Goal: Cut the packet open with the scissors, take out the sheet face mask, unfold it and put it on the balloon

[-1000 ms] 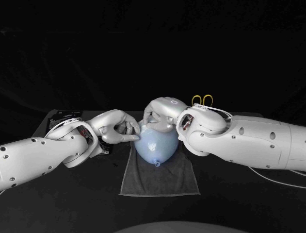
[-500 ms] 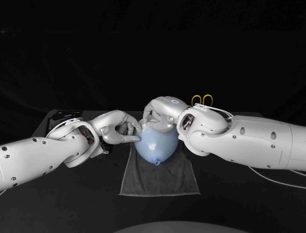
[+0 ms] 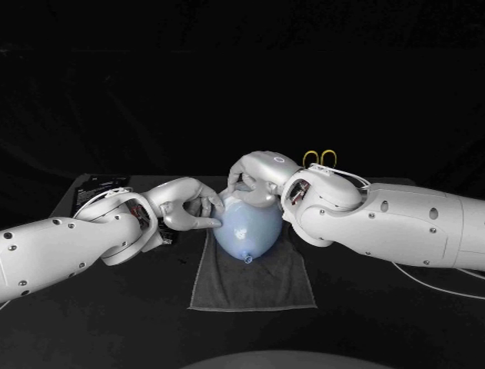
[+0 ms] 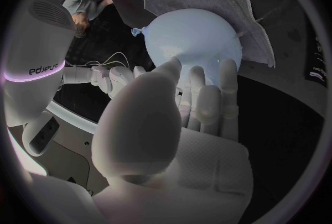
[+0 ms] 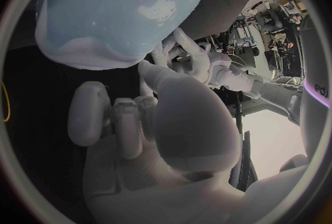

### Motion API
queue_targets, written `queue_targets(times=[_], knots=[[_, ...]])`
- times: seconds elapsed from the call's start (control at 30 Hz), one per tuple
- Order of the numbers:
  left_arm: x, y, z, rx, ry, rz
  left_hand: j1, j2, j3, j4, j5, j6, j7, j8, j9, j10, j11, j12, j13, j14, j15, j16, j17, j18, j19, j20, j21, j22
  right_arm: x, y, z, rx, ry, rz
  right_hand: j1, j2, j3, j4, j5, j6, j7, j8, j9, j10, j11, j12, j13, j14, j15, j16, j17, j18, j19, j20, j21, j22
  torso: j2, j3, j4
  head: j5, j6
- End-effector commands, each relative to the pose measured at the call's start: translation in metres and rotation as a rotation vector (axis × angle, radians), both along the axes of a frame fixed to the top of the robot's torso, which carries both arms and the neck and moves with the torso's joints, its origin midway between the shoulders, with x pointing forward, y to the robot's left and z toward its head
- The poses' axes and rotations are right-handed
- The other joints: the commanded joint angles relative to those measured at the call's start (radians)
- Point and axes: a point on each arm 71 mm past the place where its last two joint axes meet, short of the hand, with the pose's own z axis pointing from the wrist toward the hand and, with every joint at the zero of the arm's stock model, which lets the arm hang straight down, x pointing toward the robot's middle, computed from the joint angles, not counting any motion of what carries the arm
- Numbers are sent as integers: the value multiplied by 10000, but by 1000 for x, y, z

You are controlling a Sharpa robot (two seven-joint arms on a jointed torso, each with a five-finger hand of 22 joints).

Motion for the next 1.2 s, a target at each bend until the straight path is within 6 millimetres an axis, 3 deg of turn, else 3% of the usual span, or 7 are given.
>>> queue_targets(times=[0.03, 0.13, 0.23, 0.33, 0.47, 0.77, 1.2], knots=[[-1, -2, -4, 338, 388, -99, -18, 103, -75, 2, 23, -35, 9, -44, -18, -36, 68, -68, -6, -69, -19, -60, -6, 127, -84, 7, 22, 7, 3, -4, 3, 413, -215, -412, -142, -6, 94, -24, 30, -72, 34, 56, 13, 569, -21, 71, 1936, 1027, -83, 64, 2559, -174, 91, -32, 79, 1759, -1, -3, 5, -4, -4], [-1, -2, -4, 359, 414, -120, -17, 106, -75, 2, 23, -32, 10, -44, -20, -38, 69, -69, -6, -74, -18, -64, -14, 127, -85, 8, 22, 7, 6, -7, 3, 565, -214, -599, -184, -25, 139, -59, 29, -88, 40, 84, 25, 575, -16, 77, 1945, 1028, -79, 65, 2561, -175, 93, -31, 83, 1759, -2, -4, 4, 1, -3], [-2, -3, -4, 356, 413, -136, -14, 108, -76, 1, 23, -27, 11, -45, -23, -45, 71, -73, -6, -90, -16, -74, -36, 127, -90, 11, 20, 7, 6, -7, 3, 739, -64, -597, -469, -359, 47, -99, 49, -257, 38, 125, 48, 215, 5, -383, 1459, 1023, -52, 60, 2539, -147, 47, -9, -89, 1717, -3, -4, -1, 30, -9], [-2, -3, -4, 339, 399, -144, -14, 110, -78, 2, 23, -23, 12, -46, -26, -51, 74, -76, -6, -100, -13, -80, -48, 126, -93, 13, 19, 7, 3, -3, 3, 752, -6, -401, -1418, -1110, -555, 315, 212, -979, 430, -400, -243, 15, 318, -589, 1262, 1023, 187, 60, 2540, -143, -2, 128, -248, 1677, -5, -3, -5, 34, -15], [-2, -3, -4, 312, 383, -158, -13, 111, -79, 2, 23, -20, 12, -45, -27, -54, 74, -78, -6, -105, -12, -83, -55, 126, -95, 15, 19, 6, 0, 3, 3, 559, -55, -180, -1749, -1469, -990, 480, 261, -1516, 693, -807, -475, -184, 568, -770, 1082, 1024, 413, 61, 2544, -125, -58, 311, -421, 1636, -7, -3, 0, 26, -17], [-2, -5, -4, 273, 394, -173, -9, 119, -80, 2, 23, -5, 12, -43, -31, -63, 76, -82, -6, -112, -9, -84, -55, 127, -101, 19, 17, 6, 5, 11, 0, 28, -232, -608, -1838, -1536, -1625, 665, 244, -1718, 778, -842, -545, -384, 668, -918, 925, 1006, 520, 42, 2464, -66, -130, 476, -638, 1586, 0, -7, 8, 10, -10], [-2, -4, -5, 292, 436, -160, -5, 126, -81, 1, 23, 7, 13, -42, -35, -69, 77, -84, -6, -112, -6, -81, -45, 127, -108, 23, 15, 5, 5, 17, -8, -739, -93, -651, -1192, -1404, -2272, 524, 254, -1637, 660, -35, -278, -479, 572, -937, 884, 1017, 448, 54, 2515, -37, -158, 467, -714, 1572, -4, -1, 6, 28, -68]])
